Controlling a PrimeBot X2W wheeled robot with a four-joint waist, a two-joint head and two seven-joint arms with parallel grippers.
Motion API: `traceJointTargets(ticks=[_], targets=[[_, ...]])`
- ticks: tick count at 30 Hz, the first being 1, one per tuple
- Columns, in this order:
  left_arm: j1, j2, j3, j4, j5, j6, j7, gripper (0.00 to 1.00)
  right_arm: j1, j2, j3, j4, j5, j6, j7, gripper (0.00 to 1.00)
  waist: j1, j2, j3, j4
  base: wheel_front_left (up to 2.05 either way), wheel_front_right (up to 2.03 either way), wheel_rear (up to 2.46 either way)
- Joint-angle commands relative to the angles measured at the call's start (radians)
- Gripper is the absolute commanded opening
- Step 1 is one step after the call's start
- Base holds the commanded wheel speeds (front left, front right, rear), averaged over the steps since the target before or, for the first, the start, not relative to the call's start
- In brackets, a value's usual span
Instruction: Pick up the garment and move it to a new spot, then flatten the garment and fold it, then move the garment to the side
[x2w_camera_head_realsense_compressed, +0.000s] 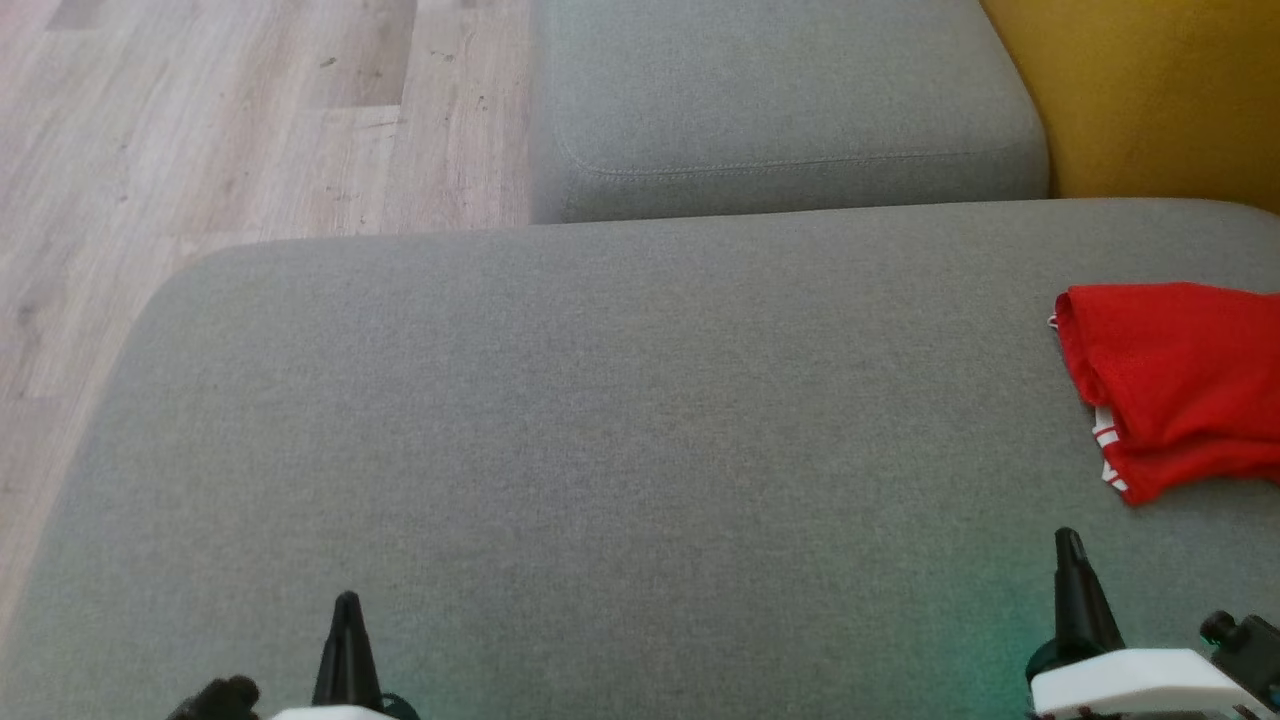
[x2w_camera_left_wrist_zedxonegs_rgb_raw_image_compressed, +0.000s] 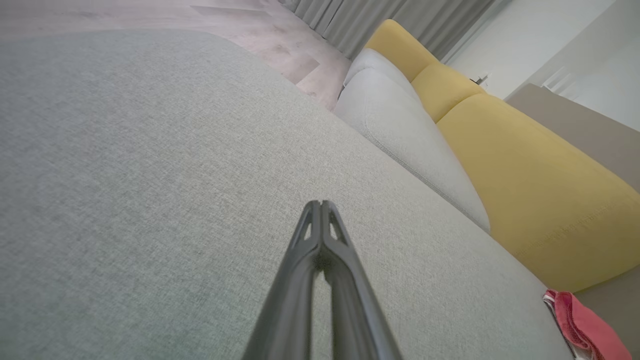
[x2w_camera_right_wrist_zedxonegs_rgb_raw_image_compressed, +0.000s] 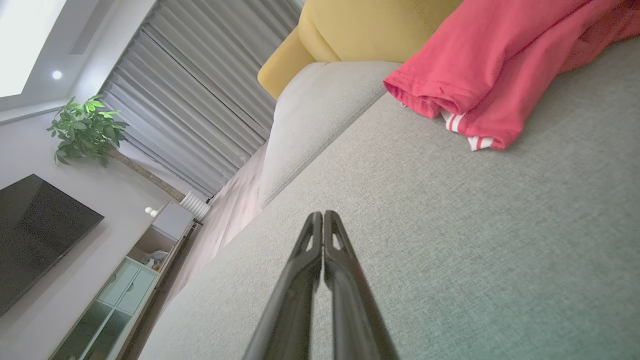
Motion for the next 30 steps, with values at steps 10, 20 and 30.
traceJointTargets(ticks=[10, 20, 30], targets=[[-0.090, 0.013, 0.063, -0.019, -0.143, -0.037, 0.031, 0.00, -0.087, -0.016, -0.010, -0.030, 0.141, 0.000, 0.034, 0.00, -0.0001, 0.0000, 0.013, -0.003, 0.00, 0.00, 0.00], [-0.118, 0.014, 0.097, -0.013, -0.275, -0.066, 0.062, 0.00, -0.114, -0.016, -0.024, -0.028, 0.269, 0.000, 0.065, 0.00, -0.0001, 0.0000, 0.026, -0.006, 0.00, 0.00, 0.00], [-0.144, 0.014, 0.128, -0.008, -0.394, -0.093, 0.091, 0.00, -0.139, -0.017, -0.038, -0.027, 0.385, 0.000, 0.094, 0.00, -0.0001, 0.0000, 0.038, -0.009, 0.00, 0.00, 0.00]])
